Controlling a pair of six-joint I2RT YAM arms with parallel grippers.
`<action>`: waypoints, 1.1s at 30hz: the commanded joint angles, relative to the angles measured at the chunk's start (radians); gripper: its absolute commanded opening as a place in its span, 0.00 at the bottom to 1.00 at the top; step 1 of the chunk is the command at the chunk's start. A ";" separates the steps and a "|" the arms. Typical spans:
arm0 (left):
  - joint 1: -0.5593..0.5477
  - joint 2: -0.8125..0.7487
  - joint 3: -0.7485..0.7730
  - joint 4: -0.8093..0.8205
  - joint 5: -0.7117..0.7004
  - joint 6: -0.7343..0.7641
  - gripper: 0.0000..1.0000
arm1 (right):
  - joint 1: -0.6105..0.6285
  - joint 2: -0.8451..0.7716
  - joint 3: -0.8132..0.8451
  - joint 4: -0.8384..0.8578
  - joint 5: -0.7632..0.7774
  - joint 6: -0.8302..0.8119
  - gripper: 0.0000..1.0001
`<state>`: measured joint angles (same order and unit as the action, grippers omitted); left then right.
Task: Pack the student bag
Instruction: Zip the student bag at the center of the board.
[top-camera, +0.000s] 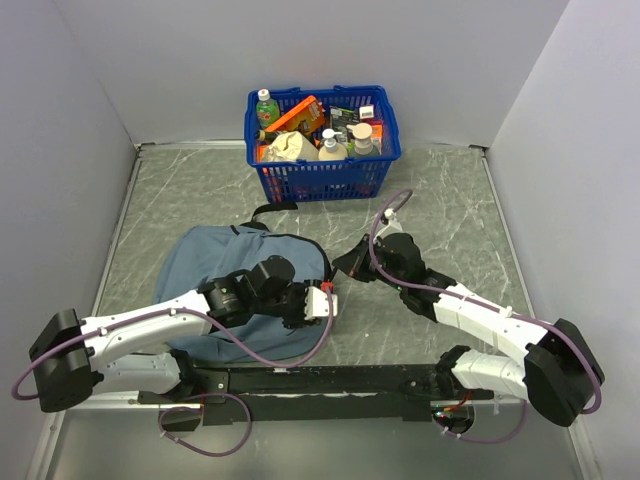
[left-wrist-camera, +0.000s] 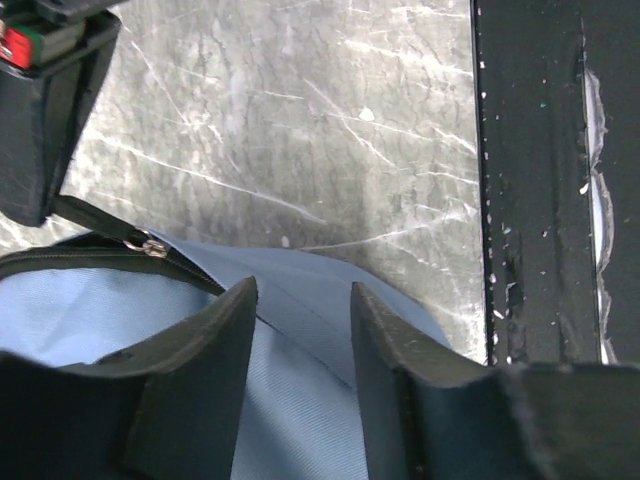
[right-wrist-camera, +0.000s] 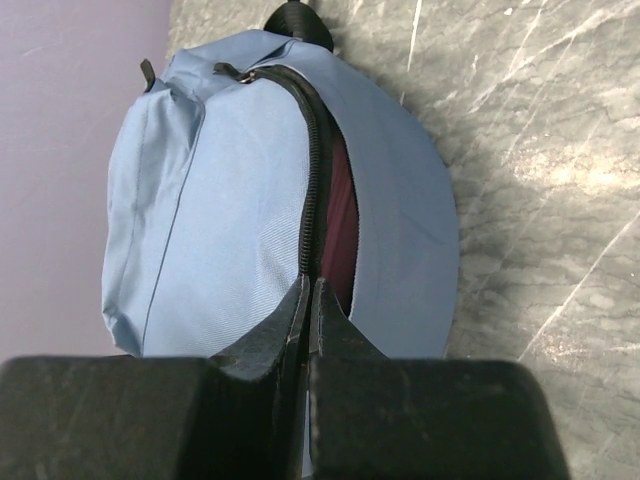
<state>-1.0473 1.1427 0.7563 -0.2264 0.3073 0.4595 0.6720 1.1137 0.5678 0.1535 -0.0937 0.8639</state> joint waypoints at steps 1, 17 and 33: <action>-0.013 0.015 -0.028 0.068 -0.019 -0.053 0.44 | 0.009 -0.014 -0.005 0.018 0.008 0.007 0.00; -0.017 0.002 -0.006 0.117 -0.168 -0.148 0.55 | 0.009 -0.034 -0.014 -0.003 0.009 -0.016 0.00; -0.026 0.009 -0.037 0.078 0.009 -0.124 0.01 | 0.008 -0.038 0.006 -0.017 0.026 -0.019 0.00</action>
<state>-1.0607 1.1610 0.7174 -0.1452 0.2386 0.3298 0.6765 1.0916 0.5568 0.1165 -0.0914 0.8543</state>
